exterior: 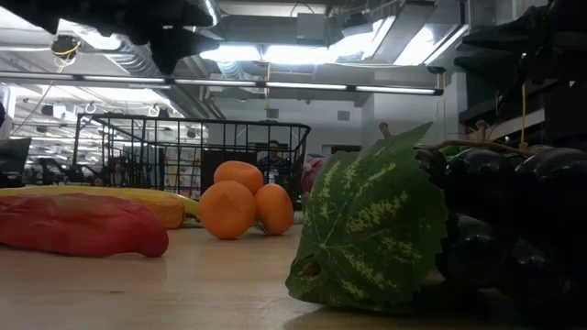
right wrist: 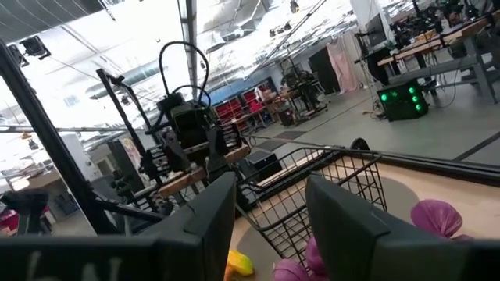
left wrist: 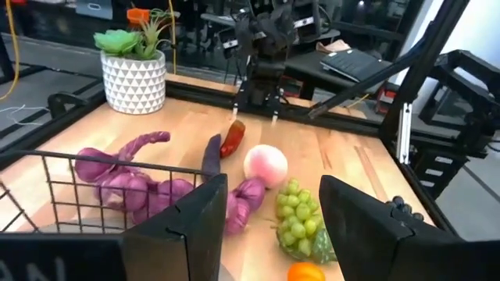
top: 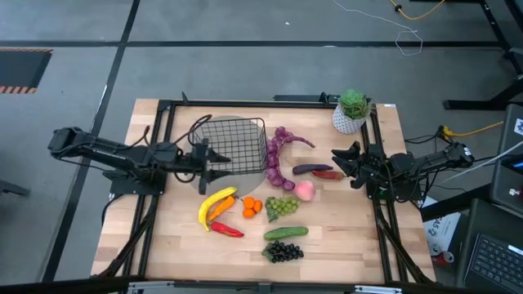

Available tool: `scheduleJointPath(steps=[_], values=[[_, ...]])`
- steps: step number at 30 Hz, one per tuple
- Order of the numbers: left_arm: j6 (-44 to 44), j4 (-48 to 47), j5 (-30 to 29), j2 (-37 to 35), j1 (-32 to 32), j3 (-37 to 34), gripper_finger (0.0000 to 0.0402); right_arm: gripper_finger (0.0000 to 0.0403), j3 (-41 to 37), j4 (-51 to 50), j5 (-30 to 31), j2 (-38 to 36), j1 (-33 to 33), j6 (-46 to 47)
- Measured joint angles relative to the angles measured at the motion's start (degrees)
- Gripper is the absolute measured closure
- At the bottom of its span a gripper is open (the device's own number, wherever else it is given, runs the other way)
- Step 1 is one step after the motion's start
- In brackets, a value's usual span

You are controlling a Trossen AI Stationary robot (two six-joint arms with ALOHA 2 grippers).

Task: Build produce basket
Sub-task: Put the right red chili pepper into the wire basket

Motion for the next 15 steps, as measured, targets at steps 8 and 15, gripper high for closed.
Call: scheduleJointPath(steps=[8, 15], values=[[2.5, -0.1, 0.2, 0.9, 0.0, 0.5, 0.0202, 0.0244, 0.5, 8.4, 3.8, 0.0, -0.1, -1.7], [3.0, -0.1, -1.6, 0.9, 0.0, 0.5, 0.0202, 0.0244, 6.7, 5.5, 5.5, 3.9, -0.1, -9.6]])
